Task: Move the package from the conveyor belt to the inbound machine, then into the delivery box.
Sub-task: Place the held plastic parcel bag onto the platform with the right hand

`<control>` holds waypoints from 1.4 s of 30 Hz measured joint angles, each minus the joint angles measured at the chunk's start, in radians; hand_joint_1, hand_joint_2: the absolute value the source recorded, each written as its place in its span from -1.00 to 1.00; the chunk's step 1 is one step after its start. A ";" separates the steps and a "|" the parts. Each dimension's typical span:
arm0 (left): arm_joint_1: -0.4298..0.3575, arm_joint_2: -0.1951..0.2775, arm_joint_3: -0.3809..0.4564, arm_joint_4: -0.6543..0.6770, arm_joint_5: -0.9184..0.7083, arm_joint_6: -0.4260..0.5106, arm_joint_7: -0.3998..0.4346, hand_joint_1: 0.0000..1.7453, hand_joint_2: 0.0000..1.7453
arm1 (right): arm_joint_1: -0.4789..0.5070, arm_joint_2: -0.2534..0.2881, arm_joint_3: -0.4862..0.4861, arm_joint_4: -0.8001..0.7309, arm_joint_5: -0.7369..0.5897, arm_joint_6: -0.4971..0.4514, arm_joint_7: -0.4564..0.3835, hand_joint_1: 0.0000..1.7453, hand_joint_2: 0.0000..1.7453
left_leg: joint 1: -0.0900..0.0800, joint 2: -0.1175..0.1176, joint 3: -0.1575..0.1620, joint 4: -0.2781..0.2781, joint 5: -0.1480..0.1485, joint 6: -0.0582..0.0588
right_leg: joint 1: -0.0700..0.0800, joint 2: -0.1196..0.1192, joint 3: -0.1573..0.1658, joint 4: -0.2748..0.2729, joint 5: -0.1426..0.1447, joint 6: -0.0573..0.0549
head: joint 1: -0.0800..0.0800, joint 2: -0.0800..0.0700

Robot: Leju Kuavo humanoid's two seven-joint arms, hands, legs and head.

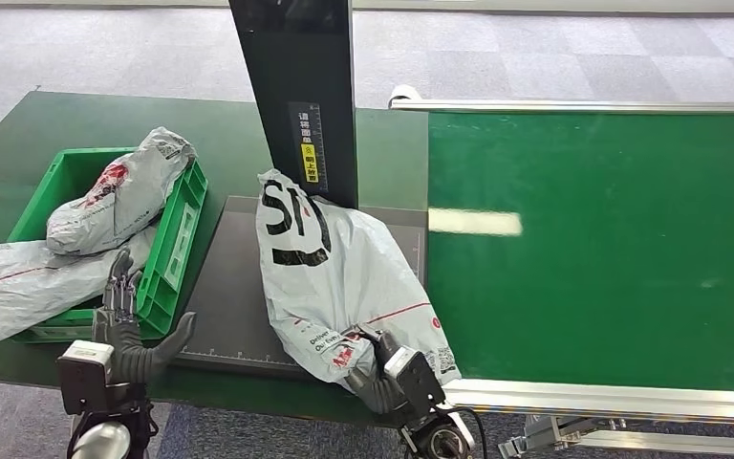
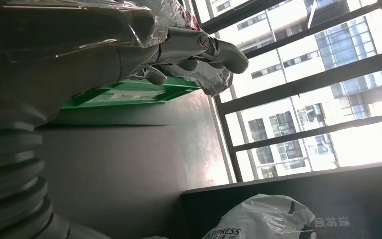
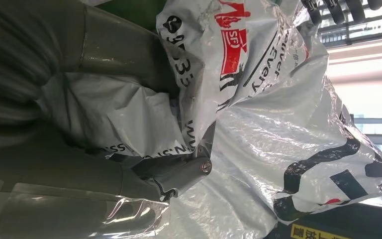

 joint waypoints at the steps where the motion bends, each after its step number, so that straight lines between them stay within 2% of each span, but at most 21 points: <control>1: 0.003 0.001 0.001 -0.001 0.000 0.002 0.000 -1.00 1.00 | -0.002 0.000 0.000 0.001 0.000 0.000 0.000 0.00 1.00 | 0.000 0.000 0.000 0.000 0.000 0.000 | 0.000 0.000 0.000 0.000 0.000 0.000 | 0.000 0.000; 3: 0.010 0.004 0.001 -0.004 0.000 0.006 0.000 -1.00 1.00 | -0.010 -0.001 0.000 0.003 0.000 0.000 0.004 -1.00 1.00 | 0.000 0.000 0.000 0.000 0.000 0.000 | 0.000 0.000 0.000 0.000 0.000 0.000 | 0.000 0.000; 8: 0.024 0.006 0.002 -0.008 0.000 0.009 0.000 -1.00 1.00 | -0.034 -0.005 -0.001 0.024 -0.005 -0.013 0.021 -1.00 1.00 | 0.000 0.000 0.000 0.000 0.000 0.000 | 0.000 0.000 0.000 0.000 0.000 0.000 | 0.000 0.000; 11: 0.032 0.006 0.002 -0.013 -0.006 0.007 -0.004 -1.00 1.00 | -0.029 -0.021 -0.019 0.001 -0.090 0.007 -0.030 -1.00 1.00 | 0.000 -0.001 0.000 0.000 0.000 0.000 | 0.000 -0.001 0.000 0.000 0.000 0.000 | 0.000 0.000; 14: 0.043 0.006 0.006 -0.024 -0.016 -0.002 -0.008 -1.00 1.00 | 0.007 -0.062 -0.100 -0.140 -0.255 0.073 -0.022 -1.00 1.00 | 0.000 -0.002 0.000 0.000 0.000 0.000 | 0.000 -0.002 0.000 0.000 0.000 0.000 | 0.000 0.000; 17: 0.048 0.010 0.014 -0.034 -0.021 -0.013 -0.008 -1.00 1.00 | 0.041 -0.096 -0.219 -0.257 -0.340 0.121 0.012 -1.00 1.00 | -0.001 -0.002 0.000 0.000 0.000 0.000 | -0.001 -0.002 0.000 -0.001 0.000 0.000 | 0.000 0.000; 24: 0.061 0.015 0.022 -0.066 -0.053 -0.022 -0.008 -1.00 1.00 | 0.116 -0.125 -0.413 -0.333 -0.357 0.131 -0.012 -1.00 1.00 | 0.000 -0.002 0.000 0.000 -0.001 -0.001 | 0.000 -0.002 0.000 -0.001 0.000 0.000 | 0.000 0.000; 34: 0.079 0.045 -0.041 -0.121 -0.173 -0.101 0.006 -1.00 1.00 | 0.123 -0.102 -0.534 -0.341 -0.342 0.116 -0.002 -1.00 1.00 | 0.000 -0.002 0.001 0.000 -0.001 -0.001 | 0.000 -0.002 0.000 -0.001 0.000 0.000 | 0.000 0.000; 37: 0.070 0.060 -0.077 -0.122 -0.257 -0.107 0.028 -1.00 1.00 | 0.127 -0.088 -0.570 -0.362 -0.342 0.101 0.006 -1.00 1.00 | 0.000 -0.002 0.001 0.000 -0.001 -0.001 | 0.000 -0.002 0.000 -0.001 0.000 0.000 | 0.000 0.000; 40: 0.066 0.083 -0.138 -0.120 -0.449 -0.092 0.069 -1.00 1.00 | 0.138 -0.082 -0.604 -0.384 -0.345 0.096 0.008 -1.00 1.00 | 0.000 -0.002 0.000 0.000 -0.001 -0.001 | 0.000 -0.002 0.000 -0.001 0.000 0.000 | 0.000 0.000; 42: 0.057 0.092 -0.189 -0.109 -0.584 -0.050 0.101 -1.00 1.00 | 0.143 -0.078 -0.624 -0.396 -0.345 0.097 0.007 -1.00 1.00 | 0.000 -0.002 0.000 0.000 -0.001 -0.001 | 0.000 -0.002 0.000 -0.001 0.000 0.000 | 0.000 0.000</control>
